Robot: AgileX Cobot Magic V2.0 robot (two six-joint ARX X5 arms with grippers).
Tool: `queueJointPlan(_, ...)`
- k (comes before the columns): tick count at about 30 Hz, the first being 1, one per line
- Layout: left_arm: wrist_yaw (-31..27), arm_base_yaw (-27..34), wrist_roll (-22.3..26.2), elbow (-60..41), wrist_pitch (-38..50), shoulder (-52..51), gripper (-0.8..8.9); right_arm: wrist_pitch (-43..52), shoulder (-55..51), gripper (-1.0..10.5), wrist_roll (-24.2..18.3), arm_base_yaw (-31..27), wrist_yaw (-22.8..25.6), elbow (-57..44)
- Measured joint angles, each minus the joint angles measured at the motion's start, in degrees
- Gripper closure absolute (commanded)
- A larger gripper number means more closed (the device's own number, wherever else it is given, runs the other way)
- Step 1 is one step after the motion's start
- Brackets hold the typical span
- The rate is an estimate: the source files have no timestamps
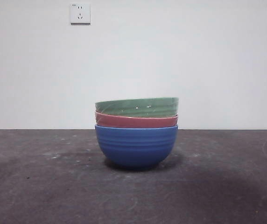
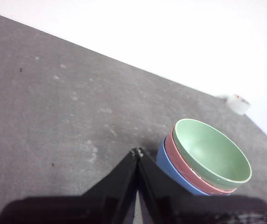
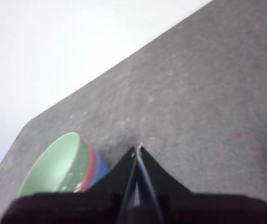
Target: Pick up the green bowl on the top,put the green bowl on the left,pick up the red bowl in the middle,put the red bowl on the right
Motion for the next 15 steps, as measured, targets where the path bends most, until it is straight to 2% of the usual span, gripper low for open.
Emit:
queueJointPlan(8,3.5,0.0,9.9,13.0,-3.0,14.6,8.22,-2.8,11.3,9.5,-7.6,0.0,-7.3,12.6)
queueJointPlan(15,12.9,0.0,17.6,25.4,-11.0,29.3,8.21,-6.7,21.7,9.5,-17.5,0.0,-15.0,20.7)
